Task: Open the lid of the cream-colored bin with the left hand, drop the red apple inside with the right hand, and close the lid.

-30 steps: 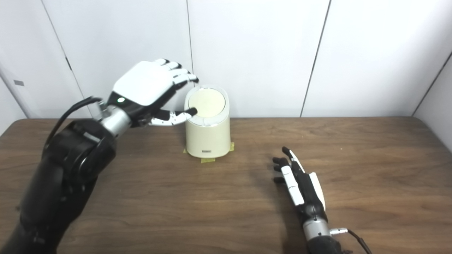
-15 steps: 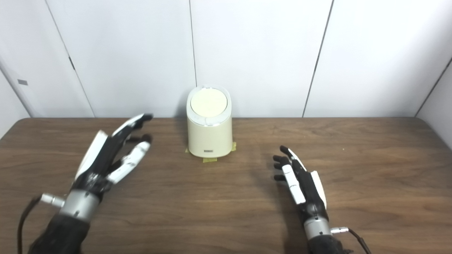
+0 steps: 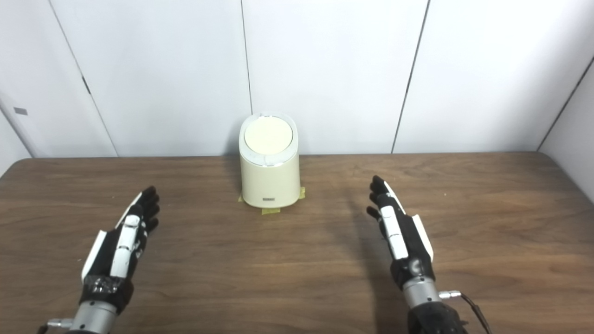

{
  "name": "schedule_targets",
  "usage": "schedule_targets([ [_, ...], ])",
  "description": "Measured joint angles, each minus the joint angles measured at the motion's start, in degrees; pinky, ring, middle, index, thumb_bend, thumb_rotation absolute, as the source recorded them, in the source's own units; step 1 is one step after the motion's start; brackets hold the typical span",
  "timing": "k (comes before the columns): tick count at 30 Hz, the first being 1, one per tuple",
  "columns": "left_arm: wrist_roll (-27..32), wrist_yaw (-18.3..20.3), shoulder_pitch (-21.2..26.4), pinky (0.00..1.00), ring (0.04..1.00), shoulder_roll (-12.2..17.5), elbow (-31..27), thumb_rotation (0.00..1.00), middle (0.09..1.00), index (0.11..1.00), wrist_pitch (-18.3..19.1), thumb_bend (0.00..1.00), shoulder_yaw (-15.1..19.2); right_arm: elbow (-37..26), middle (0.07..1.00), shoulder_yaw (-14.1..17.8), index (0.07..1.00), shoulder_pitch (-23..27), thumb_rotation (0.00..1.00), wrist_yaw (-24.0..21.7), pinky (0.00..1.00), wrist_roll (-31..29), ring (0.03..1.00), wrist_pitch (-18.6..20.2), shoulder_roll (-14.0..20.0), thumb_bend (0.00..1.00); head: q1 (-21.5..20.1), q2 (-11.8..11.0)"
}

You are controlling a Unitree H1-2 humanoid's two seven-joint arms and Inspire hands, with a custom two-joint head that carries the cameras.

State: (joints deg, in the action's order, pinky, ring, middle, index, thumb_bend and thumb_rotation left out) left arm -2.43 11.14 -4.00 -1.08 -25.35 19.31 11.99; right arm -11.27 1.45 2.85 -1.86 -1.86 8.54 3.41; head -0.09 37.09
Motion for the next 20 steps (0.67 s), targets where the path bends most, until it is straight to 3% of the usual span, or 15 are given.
schedule_targets([
  [6, 4.02, -2.08, -0.24, 1.00, 0.988, 0.32, 1.45, 1.00, 0.989, 0.982, -0.47, 0.43, -0.08, -0.41, 0.975, -0.07, 0.972, -0.22, 1.00, -0.43, 0.94, -0.23, 0.978, 0.47, 0.18, 0.51, 0.09, 0.35],
  [20, 6.18, -4.39, -0.44, 1.00, 0.984, 0.46, 1.90, 1.00, 0.982, 0.978, -1.69, 0.40, -1.24, -0.56, 0.984, -0.04, 0.976, -0.74, 1.00, -0.87, 0.95, -0.54, 0.983, 2.35, 0.40, 0.49, 0.00, 0.79],
])
